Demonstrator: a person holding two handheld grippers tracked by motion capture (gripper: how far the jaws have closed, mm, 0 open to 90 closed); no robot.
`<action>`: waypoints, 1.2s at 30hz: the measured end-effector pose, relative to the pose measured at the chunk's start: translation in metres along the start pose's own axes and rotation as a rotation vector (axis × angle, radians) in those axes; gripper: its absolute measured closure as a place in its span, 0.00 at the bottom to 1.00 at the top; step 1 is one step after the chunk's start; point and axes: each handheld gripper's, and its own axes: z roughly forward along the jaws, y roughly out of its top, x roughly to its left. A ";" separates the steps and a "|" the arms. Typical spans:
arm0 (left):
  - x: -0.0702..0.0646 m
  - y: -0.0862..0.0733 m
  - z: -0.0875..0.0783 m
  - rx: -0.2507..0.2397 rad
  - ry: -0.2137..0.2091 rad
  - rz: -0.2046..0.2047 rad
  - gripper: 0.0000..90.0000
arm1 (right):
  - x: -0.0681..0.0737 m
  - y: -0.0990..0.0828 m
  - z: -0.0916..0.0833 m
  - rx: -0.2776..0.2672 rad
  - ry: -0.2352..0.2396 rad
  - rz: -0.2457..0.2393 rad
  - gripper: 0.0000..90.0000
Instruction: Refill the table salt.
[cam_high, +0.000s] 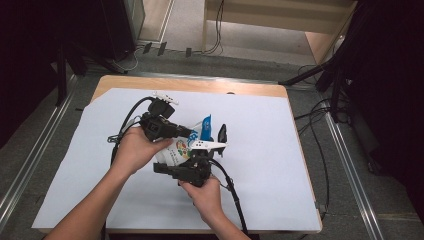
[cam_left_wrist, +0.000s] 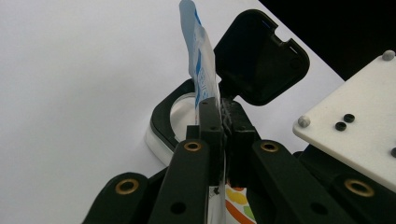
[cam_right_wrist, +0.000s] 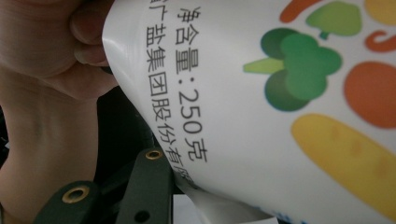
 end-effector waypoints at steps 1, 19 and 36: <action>0.000 0.000 0.000 0.002 0.003 0.002 1.00 | 0.000 0.000 0.000 0.000 -0.001 -0.001 0.77; 0.002 0.001 -0.003 0.008 0.039 0.003 1.00 | 0.002 -0.001 0.002 0.010 -0.035 -0.012 0.71; 0.001 0.002 -0.001 0.004 0.011 -0.003 0.97 | 0.002 0.000 0.000 -0.019 0.007 0.020 0.77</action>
